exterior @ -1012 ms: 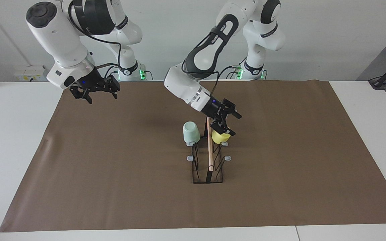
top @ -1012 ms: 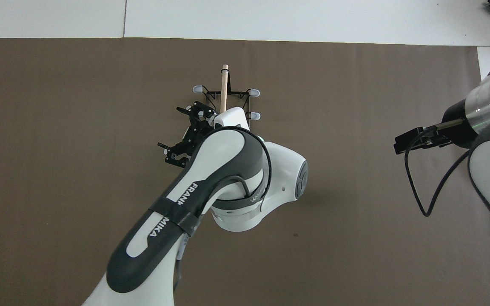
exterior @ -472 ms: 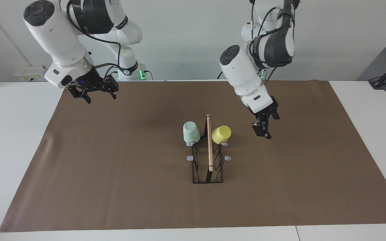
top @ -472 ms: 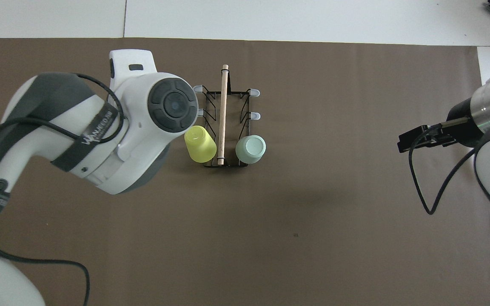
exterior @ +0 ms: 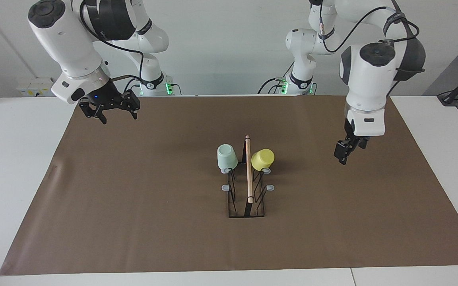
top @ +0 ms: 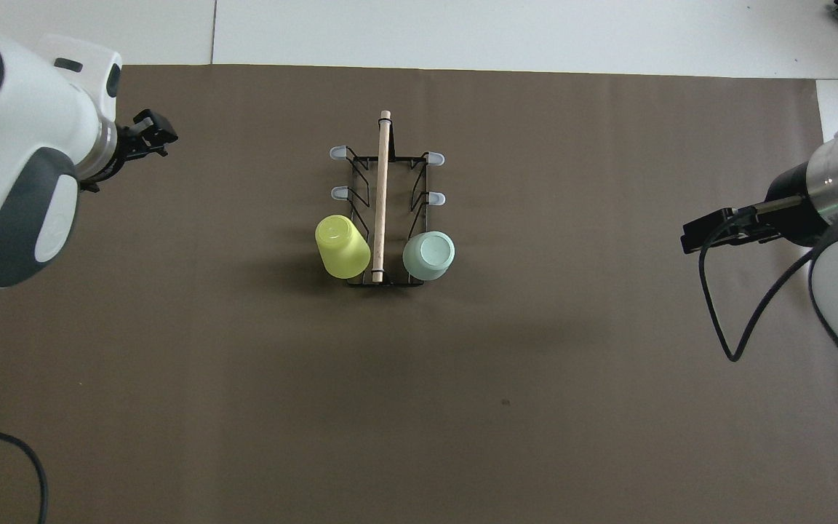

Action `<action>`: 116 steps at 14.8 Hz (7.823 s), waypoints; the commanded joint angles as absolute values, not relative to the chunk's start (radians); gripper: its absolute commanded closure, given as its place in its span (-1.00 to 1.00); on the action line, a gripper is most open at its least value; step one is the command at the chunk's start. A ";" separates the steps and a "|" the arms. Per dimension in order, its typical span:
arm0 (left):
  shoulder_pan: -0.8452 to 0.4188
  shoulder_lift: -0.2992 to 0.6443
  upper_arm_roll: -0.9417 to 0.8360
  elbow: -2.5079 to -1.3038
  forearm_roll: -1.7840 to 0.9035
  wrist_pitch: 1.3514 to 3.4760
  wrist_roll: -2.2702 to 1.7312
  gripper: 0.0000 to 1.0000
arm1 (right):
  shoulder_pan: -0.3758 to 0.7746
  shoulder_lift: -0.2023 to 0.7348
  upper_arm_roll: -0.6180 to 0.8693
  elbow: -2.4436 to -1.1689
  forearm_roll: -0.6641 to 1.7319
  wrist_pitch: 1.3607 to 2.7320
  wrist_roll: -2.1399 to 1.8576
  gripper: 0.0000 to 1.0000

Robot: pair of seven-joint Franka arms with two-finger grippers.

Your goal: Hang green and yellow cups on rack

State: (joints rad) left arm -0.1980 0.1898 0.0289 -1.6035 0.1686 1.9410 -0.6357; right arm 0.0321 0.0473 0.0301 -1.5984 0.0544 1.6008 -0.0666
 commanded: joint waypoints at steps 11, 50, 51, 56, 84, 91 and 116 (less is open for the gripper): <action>0.031 -0.017 -0.094 -1.646 -0.031 1.643 0.072 -1.00 | 0.017 0.055 0.028 -1.594 -0.061 1.635 -0.045 -1.00; 0.034 -0.107 -0.091 -1.658 -0.032 1.546 0.075 -1.00 | 0.015 0.058 0.020 -1.595 0.009 1.694 -0.055 -1.00; 0.034 -0.107 -0.089 -1.658 -0.032 1.548 0.075 -1.00 | 0.015 0.058 0.021 -1.595 0.009 1.694 -0.057 -1.00; 0.023 -0.107 -0.091 -1.657 -0.031 1.549 0.058 -1.00 | 0.015 0.058 0.021 -1.595 0.009 1.694 -0.057 -1.00; 0.017 -0.115 -0.095 -1.670 -0.032 1.559 0.055 -1.00 | 0.026 -0.014 -0.175 -1.557 -0.003 1.628 -0.196 -1.00; 0.018 -0.123 -0.095 -1.680 -0.032 1.563 0.057 -1.00 | 0.026 -0.017 -0.176 -1.562 -0.003 1.631 -0.192 -1.00; 0.015 -0.123 -0.095 -1.686 -0.032 1.586 0.054 -1.00 | 0.034 -0.018 -0.164 -1.555 0.066 1.456 -0.245 -1.00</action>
